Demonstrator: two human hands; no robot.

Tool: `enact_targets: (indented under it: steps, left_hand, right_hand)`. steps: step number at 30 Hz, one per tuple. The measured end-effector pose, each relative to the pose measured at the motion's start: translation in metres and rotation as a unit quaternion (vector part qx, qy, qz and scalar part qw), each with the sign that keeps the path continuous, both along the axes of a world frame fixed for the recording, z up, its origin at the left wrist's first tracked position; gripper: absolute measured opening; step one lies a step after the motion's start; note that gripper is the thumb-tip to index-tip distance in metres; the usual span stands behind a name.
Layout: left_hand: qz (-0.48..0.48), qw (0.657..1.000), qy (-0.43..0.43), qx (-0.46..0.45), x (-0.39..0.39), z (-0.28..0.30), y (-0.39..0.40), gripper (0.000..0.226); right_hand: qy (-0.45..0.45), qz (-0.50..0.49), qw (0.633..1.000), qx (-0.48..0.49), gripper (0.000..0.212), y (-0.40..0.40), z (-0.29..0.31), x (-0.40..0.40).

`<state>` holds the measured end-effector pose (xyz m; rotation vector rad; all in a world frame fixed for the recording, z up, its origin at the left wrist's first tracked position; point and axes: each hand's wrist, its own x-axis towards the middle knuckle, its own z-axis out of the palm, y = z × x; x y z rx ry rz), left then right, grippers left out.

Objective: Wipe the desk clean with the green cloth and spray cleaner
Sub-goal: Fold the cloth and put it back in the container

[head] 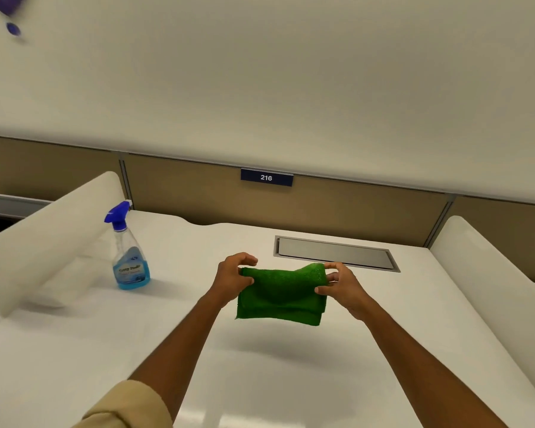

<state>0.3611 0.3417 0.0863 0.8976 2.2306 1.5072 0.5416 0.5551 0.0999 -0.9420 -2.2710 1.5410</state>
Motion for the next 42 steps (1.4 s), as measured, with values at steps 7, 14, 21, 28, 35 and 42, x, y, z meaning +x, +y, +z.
enact_targets:
  steps: [7,14,21,28,35,42]
  left_hand:
    - [-0.005,0.994,0.095,-0.045,-0.029,0.011,-0.036,0.030]
    - [-0.025,0.985,0.155,-0.073,-0.048,0.014,-0.064,0.043]
    - [-0.032,0.987,0.110,-0.113,-0.063,0.016,-0.071,0.042]
    - [-0.055,0.994,-0.089,-0.044,-0.057,0.019,-0.067,0.040]
    - [-0.124,0.967,-0.222,-0.006,-0.066,0.016,-0.054,0.029]
    - [-0.037,0.966,-0.255,-0.021,-0.076,0.014,-0.034,0.021]
  right_hand:
    - [-0.057,0.057,0.980,0.182,0.046,-0.036,0.014,-0.028]
    - [-0.083,0.090,0.948,0.294,0.023,-0.068,0.020,-0.050]
    - [-0.044,0.161,0.971,0.170,0.014,-0.073,0.029,-0.063]
    - [0.000,0.185,0.981,0.066,0.023,-0.065,0.059,-0.100]
    - [-0.021,0.232,0.962,0.140,0.013,-0.043,0.076,-0.160]
    - [-0.061,0.307,0.920,0.235,0.011,-0.036,0.090,-0.204]
